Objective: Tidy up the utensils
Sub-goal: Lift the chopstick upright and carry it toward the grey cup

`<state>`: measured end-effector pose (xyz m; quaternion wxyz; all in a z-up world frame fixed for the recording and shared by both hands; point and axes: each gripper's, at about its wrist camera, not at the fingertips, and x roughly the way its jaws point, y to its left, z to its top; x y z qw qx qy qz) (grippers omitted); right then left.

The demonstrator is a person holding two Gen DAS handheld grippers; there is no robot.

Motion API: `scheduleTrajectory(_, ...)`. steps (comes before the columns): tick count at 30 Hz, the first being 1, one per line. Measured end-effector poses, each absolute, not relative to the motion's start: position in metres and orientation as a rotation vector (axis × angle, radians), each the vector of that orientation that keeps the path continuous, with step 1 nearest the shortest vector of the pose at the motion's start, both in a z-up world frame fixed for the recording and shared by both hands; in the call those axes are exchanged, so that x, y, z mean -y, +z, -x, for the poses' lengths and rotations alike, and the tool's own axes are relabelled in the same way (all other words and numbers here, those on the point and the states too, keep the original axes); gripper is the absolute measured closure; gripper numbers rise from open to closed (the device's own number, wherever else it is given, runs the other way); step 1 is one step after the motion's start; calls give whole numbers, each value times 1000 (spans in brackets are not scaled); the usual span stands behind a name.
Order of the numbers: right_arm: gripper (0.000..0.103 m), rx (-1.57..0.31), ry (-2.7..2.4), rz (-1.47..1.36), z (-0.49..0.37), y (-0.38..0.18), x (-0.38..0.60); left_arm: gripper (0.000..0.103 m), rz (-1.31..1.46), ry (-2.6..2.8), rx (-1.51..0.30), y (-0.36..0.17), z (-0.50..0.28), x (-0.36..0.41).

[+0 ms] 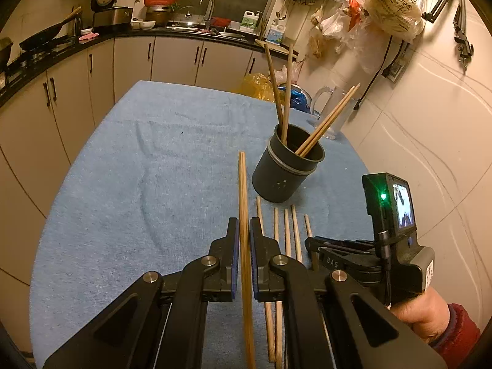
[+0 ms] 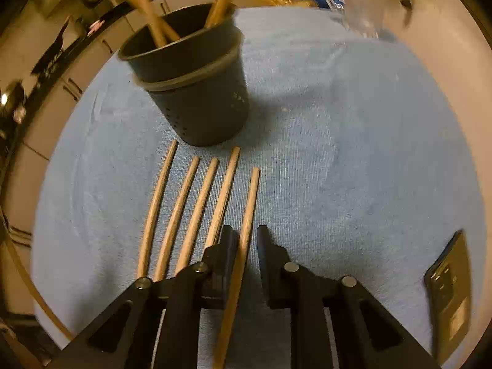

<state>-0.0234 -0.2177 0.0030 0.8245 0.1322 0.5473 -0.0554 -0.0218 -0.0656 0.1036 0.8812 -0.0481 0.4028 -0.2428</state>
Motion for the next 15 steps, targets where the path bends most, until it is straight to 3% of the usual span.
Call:
scheduleTrajectory(7, 97, -1082, -42, -414, 36, 11, 234, 97, 99, -505, -825, 109, 26, 67)
scheduleTrajectory(15, 97, -788, 58, -494, 86, 64, 247, 97, 87, -490, -784, 126, 34, 70)
